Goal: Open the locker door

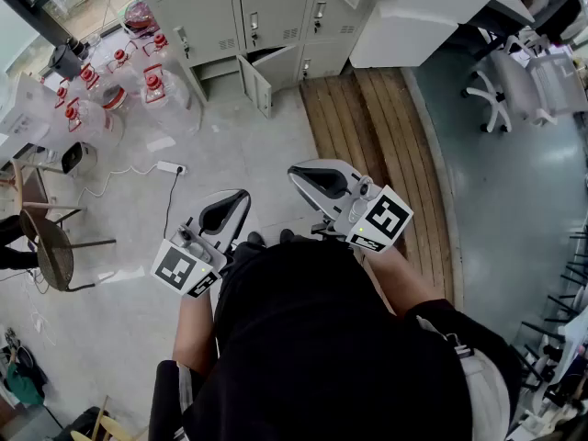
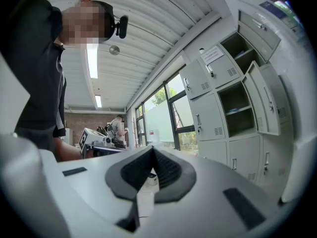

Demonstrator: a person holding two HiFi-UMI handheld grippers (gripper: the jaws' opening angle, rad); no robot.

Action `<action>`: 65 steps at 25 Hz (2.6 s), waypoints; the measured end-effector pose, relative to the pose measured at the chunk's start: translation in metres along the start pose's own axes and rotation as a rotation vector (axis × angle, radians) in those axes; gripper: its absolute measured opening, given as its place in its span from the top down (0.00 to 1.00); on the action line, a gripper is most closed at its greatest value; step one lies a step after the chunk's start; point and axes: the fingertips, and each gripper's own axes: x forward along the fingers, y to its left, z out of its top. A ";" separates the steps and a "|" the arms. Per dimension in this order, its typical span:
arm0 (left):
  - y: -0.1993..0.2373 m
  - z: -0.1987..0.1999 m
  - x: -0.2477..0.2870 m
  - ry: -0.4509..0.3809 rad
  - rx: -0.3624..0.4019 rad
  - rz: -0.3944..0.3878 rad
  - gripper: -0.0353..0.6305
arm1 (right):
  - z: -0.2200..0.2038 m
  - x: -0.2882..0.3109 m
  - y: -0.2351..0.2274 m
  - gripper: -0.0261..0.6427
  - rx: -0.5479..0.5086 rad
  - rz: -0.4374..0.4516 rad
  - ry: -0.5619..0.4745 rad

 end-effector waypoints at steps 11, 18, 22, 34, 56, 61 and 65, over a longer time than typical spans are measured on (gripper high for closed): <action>-0.023 -0.017 0.010 0.006 -0.038 0.016 0.92 | -0.016 -0.024 0.006 0.94 0.084 0.031 -0.014; -0.026 -0.018 0.000 0.027 -0.051 0.051 0.92 | -0.024 -0.016 0.017 0.94 0.091 0.086 0.007; -0.018 -0.016 -0.011 0.033 -0.051 0.091 0.92 | -0.032 -0.007 0.023 0.94 0.108 0.125 0.008; 0.018 -0.025 -0.027 0.081 -0.066 0.135 0.92 | -0.058 0.041 0.020 0.94 0.167 0.212 0.058; 0.236 0.068 -0.101 -0.081 -0.020 0.130 0.92 | -0.007 0.291 -0.030 0.94 0.088 0.222 0.080; 0.272 0.065 -0.119 -0.131 -0.088 0.108 0.92 | -0.022 0.322 -0.032 0.94 0.081 0.185 0.117; 0.294 0.052 -0.107 -0.107 -0.125 0.083 0.92 | -0.031 0.329 -0.051 0.94 0.092 0.155 0.149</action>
